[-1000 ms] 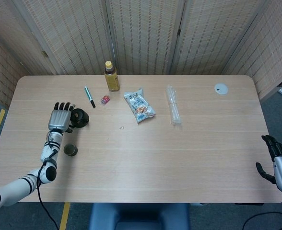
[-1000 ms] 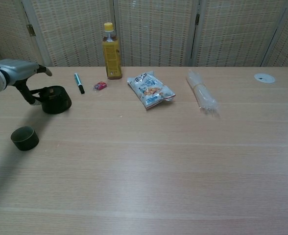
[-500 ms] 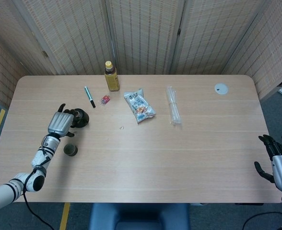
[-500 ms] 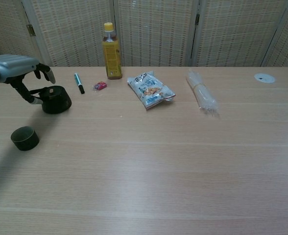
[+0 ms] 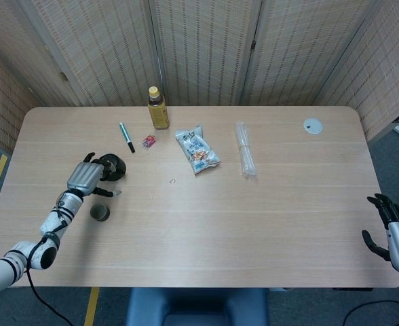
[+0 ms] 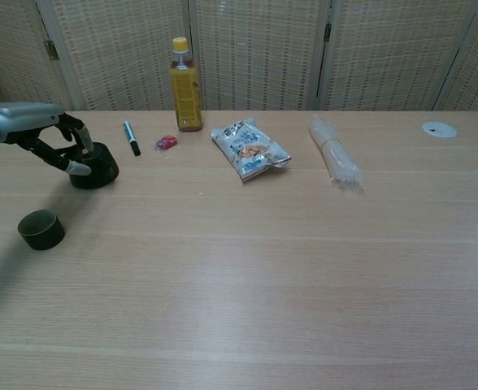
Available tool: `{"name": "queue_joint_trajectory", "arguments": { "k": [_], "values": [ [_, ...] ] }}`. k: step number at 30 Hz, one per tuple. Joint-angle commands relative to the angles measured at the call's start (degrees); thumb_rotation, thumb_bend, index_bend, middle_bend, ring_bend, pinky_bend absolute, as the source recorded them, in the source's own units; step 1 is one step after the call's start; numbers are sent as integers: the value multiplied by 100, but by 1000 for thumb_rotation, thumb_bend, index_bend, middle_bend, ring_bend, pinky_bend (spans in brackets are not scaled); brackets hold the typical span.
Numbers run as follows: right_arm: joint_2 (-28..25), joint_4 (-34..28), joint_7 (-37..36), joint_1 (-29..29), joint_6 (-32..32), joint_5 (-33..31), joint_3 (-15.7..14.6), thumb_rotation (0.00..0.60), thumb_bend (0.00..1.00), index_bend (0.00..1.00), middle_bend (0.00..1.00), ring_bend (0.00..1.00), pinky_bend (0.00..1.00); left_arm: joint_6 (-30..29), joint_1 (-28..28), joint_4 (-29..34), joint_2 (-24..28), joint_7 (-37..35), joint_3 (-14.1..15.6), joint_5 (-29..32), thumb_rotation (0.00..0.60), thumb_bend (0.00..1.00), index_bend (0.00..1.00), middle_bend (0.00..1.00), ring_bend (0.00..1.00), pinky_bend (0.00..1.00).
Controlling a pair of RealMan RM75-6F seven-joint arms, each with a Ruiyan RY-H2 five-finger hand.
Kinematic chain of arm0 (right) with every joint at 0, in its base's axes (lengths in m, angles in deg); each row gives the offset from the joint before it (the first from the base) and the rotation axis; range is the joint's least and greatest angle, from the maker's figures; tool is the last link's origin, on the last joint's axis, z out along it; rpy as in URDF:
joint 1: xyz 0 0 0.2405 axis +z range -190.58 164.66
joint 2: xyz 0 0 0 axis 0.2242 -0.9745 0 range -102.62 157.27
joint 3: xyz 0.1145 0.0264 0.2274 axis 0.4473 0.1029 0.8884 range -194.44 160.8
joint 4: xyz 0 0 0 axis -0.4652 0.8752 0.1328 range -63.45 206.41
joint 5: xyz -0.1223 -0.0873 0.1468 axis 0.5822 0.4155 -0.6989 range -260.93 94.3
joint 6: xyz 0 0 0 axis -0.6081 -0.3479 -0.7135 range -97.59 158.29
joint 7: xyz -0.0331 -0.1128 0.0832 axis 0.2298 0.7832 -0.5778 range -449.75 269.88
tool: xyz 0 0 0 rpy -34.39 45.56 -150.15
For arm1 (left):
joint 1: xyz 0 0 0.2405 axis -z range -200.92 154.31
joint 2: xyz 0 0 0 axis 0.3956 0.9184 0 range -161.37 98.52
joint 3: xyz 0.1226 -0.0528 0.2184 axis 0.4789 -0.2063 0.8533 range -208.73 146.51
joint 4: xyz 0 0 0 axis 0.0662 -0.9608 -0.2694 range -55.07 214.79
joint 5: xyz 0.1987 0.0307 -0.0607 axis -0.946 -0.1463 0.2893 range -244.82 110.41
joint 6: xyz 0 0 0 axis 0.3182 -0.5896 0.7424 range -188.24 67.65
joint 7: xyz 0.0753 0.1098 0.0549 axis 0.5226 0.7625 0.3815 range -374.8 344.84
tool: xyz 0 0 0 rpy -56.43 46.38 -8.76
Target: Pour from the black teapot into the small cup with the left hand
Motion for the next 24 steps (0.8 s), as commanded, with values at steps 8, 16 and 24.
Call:
{"name": "queue_joint_trajectory", "arguments": {
  "k": [8, 16, 24],
  "values": [
    [13, -44, 69, 18, 26, -7, 5, 600, 361, 197, 204, 257, 56, -9, -95, -523, -136, -598, 146, -491, 349, 179, 369, 324, 270, 0],
    [17, -94, 125, 17, 39, -14, -6, 600, 362, 200, 205, 264, 56, -124, -117, -857, -245, -928, 283, -908, 346, 180, 390, 348, 278, 0],
    [24, -87, 120, -7, 35, -55, -9, 600, 362, 204, 206, 270, 56, 14, -91, -1152, -351, -1038, 322, -980, 348, 182, 402, 360, 279, 0]
  ]
}}
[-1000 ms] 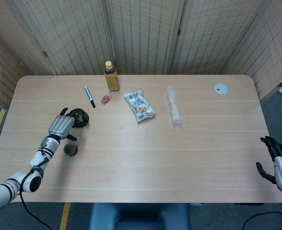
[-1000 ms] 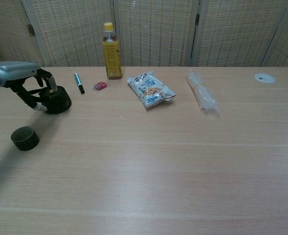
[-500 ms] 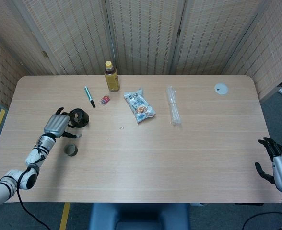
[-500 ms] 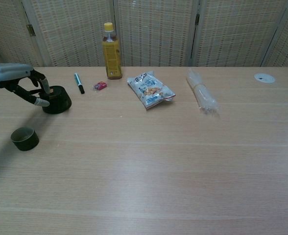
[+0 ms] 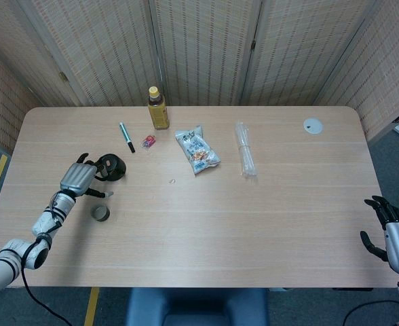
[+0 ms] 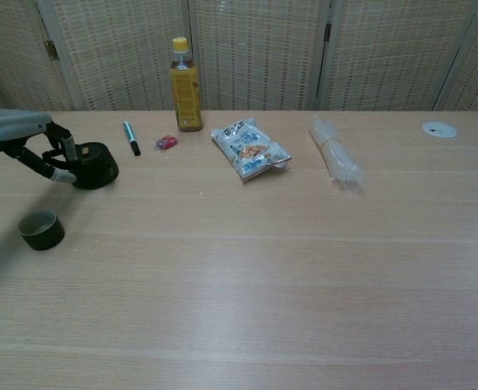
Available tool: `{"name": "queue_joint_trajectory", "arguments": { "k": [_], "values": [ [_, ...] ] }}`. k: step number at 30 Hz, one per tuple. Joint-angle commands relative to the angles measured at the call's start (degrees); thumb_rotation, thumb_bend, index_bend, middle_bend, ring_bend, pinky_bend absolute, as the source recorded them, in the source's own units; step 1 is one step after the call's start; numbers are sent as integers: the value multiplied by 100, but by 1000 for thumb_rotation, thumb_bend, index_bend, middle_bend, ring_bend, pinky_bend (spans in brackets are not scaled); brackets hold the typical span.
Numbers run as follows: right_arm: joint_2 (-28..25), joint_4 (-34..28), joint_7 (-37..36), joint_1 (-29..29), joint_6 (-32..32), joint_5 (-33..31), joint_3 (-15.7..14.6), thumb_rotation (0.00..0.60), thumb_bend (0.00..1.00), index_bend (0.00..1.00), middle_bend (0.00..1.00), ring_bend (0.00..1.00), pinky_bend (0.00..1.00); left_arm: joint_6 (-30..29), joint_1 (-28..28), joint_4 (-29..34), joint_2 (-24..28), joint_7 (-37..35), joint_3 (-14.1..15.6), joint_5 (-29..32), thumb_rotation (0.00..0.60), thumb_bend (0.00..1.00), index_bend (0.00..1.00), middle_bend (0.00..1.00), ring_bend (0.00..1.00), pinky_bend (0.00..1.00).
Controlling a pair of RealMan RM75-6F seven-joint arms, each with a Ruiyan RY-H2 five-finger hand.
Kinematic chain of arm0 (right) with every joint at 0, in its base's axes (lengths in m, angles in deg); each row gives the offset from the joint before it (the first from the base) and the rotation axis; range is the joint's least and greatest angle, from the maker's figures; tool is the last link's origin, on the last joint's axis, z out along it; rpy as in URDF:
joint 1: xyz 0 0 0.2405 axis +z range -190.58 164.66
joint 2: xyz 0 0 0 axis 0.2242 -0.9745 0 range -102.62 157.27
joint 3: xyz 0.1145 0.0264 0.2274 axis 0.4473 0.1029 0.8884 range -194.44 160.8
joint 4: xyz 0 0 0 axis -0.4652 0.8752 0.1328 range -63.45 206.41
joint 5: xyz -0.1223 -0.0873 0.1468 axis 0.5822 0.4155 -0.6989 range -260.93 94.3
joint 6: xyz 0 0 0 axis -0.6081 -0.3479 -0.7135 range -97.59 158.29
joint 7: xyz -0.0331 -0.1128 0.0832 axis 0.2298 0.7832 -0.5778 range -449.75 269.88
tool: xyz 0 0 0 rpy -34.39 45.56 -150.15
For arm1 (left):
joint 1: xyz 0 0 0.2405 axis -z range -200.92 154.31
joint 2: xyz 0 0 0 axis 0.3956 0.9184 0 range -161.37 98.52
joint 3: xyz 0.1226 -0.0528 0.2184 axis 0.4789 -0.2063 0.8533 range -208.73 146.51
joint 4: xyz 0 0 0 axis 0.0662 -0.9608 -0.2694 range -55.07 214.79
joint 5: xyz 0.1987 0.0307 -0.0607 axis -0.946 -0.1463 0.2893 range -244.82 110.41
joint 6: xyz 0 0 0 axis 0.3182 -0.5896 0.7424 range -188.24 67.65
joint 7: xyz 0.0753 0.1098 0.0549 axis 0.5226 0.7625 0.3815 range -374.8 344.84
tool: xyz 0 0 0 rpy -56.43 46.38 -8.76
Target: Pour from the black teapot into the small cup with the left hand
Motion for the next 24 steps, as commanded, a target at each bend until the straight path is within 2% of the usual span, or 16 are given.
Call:
{"name": "queue_joint_trajectory", "arguments": {
  "k": [1, 13, 17, 24],
  "values": [
    [2, 9, -13, -1, 9, -8, -1, 600, 361, 205, 206, 271, 56, 45, 7, -83, -47, 3, 8, 0, 348, 182, 402, 360, 279, 0],
    [26, 77, -81, 14, 48, -22, 5, 600, 362, 219, 211, 278, 56, 63, -36, -40, -68, -156, 17, -66, 348, 183, 416, 384, 301, 0],
    [31, 99, -118, 16, 58, -36, 11, 600, 362, 225, 212, 281, 56, 163, -24, -8, -77, -302, 2, -52, 345, 183, 427, 434, 339, 0],
    [19, 104, -120, 17, 84, -71, 14, 600, 362, 264, 213, 283, 56, 224, -22, -93, -131, -190, 59, -85, 344, 181, 433, 444, 339, 0]
  ]
}}
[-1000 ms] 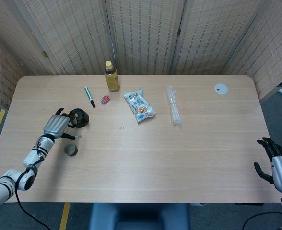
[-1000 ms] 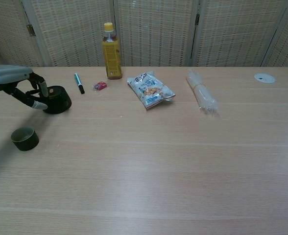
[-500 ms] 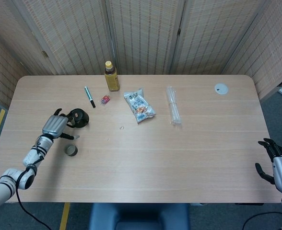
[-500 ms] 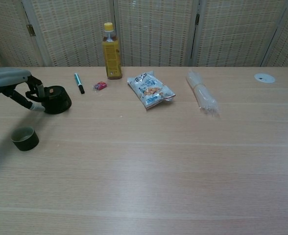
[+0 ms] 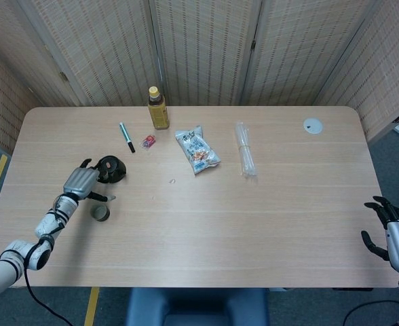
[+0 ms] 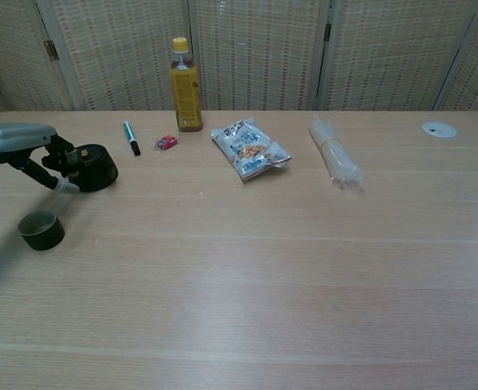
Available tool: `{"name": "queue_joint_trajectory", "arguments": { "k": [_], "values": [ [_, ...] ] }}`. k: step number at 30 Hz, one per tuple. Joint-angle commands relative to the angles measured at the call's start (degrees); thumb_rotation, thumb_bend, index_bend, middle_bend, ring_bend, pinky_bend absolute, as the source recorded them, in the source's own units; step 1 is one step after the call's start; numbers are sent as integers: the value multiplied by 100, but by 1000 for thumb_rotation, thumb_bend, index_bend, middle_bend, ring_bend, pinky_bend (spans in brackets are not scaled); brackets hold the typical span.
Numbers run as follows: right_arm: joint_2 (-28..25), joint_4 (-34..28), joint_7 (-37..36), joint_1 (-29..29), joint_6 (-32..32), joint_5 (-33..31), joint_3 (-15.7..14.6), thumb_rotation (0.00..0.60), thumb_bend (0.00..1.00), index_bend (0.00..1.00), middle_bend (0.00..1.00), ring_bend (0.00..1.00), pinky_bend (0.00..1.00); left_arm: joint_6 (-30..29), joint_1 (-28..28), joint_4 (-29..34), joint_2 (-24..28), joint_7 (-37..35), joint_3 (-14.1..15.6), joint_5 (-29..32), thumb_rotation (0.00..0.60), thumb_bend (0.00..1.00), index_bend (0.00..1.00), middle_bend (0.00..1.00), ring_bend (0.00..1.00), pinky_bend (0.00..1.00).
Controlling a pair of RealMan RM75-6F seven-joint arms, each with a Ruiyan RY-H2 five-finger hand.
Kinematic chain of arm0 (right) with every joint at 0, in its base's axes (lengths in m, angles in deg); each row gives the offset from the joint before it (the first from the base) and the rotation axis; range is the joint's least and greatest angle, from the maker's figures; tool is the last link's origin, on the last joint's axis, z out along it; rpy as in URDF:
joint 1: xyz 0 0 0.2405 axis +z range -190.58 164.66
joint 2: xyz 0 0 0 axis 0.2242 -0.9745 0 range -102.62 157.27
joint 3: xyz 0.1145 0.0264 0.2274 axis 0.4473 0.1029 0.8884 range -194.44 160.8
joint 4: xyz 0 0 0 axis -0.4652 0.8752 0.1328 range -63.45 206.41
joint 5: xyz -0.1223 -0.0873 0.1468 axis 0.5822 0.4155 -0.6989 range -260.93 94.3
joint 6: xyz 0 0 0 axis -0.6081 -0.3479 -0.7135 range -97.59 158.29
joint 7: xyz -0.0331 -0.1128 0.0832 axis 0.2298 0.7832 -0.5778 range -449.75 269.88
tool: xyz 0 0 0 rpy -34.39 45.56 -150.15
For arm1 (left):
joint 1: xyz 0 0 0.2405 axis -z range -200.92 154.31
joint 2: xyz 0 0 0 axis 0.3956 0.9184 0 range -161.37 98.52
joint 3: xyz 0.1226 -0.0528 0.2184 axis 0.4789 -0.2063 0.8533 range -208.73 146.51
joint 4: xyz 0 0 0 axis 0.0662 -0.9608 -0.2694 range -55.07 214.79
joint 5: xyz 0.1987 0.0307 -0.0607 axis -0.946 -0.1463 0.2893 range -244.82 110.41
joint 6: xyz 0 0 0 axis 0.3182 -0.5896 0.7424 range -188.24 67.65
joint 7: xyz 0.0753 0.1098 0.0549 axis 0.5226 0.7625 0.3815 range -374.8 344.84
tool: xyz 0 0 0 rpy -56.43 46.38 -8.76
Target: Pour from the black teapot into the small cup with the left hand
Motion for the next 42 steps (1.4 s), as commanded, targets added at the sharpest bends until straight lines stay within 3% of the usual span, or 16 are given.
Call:
{"name": "queue_joint_trajectory", "arguments": {
  "k": [1, 24, 42],
  "values": [
    [3, 3, 2, 1, 11, -12, 0, 600, 362, 266, 213, 283, 56, 13, -12, -22, -26, 56, 20, 2, 345, 181, 435, 445, 339, 0],
    [1, -13, 16, -8, 53, -100, 4, 600, 362, 303, 220, 282, 56, 40, -56, -215, -250, 404, 63, 16, 341, 183, 553, 539, 384, 0],
    [51, 35, -44, -3, 40, -128, 43, 600, 362, 281, 241, 285, 56, 19, 9, -448, -379, 297, 10, -61, 344, 183, 814, 833, 643, 0]
  ]
}}
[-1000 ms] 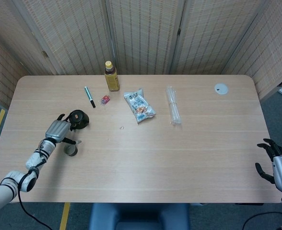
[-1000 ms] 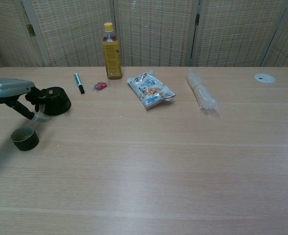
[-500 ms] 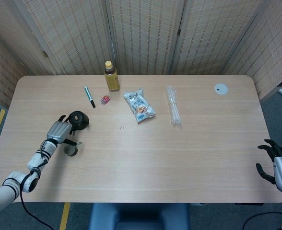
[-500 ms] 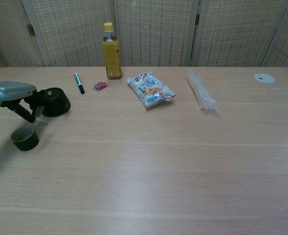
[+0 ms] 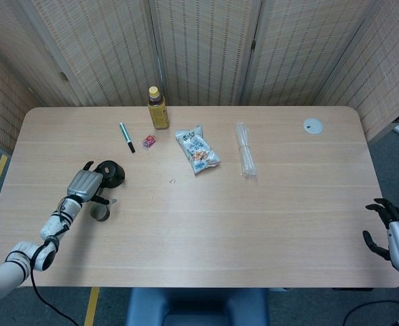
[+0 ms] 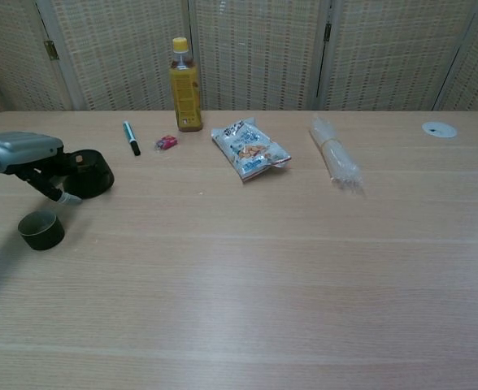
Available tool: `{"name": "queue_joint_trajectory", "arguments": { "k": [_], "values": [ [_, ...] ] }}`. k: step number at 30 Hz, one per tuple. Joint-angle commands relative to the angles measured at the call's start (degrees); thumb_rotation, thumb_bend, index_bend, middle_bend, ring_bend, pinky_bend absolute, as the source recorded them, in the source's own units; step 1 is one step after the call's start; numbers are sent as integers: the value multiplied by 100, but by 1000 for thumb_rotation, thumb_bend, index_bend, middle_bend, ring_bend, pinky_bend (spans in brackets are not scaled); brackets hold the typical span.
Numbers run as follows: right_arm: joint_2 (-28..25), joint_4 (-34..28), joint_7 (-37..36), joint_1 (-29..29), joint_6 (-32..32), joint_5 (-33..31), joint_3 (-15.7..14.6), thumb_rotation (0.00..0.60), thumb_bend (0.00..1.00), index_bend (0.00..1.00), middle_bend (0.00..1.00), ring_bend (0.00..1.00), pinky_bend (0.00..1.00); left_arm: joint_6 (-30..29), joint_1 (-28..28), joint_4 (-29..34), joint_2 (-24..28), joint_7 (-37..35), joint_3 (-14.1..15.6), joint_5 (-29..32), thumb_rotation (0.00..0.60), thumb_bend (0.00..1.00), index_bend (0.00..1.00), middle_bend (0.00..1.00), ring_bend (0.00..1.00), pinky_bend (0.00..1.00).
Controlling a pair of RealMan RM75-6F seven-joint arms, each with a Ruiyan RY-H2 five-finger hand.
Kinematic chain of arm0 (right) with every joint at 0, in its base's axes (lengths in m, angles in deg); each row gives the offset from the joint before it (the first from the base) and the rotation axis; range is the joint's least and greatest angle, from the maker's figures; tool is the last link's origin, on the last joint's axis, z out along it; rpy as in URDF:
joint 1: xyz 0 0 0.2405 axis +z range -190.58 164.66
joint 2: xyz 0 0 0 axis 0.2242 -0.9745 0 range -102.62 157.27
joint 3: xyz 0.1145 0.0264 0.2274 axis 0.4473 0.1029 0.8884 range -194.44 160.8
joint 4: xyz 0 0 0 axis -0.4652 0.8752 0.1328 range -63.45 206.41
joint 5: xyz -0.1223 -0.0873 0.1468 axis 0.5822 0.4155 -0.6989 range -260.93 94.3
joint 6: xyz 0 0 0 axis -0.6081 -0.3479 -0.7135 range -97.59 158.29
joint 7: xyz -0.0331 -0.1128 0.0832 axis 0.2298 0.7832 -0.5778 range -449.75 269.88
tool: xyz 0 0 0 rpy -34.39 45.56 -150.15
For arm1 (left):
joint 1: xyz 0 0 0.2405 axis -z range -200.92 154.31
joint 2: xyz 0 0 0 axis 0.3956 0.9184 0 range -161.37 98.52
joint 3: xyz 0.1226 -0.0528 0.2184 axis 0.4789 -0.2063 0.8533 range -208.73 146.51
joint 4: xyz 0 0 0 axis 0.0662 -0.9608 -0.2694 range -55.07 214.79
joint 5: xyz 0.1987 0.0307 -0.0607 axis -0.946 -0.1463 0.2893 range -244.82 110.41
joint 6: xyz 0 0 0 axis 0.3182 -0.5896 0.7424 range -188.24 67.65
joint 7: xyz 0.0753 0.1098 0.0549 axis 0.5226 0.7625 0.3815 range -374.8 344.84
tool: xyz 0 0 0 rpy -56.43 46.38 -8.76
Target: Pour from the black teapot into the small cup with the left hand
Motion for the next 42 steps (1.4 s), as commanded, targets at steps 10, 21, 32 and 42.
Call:
{"name": "queue_joint_trajectory", "arguments": {
  "k": [10, 21, 32, 42],
  "values": [
    [10, -15, 35, 26, 70, -71, 17, 600, 361, 281, 263, 286, 56, 180, 83, -137, -57, -510, -132, 52, 351, 185, 920, 973, 798, 0],
    [63, 80, -51, 27, 90, -114, 29, 600, 361, 281, 265, 285, 56, 227, 203, -138, -16, -504, -382, 275, 465, 185, 982, 1000, 885, 36],
    [95, 170, -130, 35, 130, -150, 39, 600, 362, 281, 265, 285, 56, 178, 244, 10, 115, -613, -502, 334, 471, 186, 1000, 1000, 910, 73],
    [89, 180, -147, 59, 99, -109, 72, 600, 362, 281, 265, 285, 56, 87, 136, 559, 405, -597, -663, 606, 394, 187, 1000, 1000, 918, 119]
  ]
}}
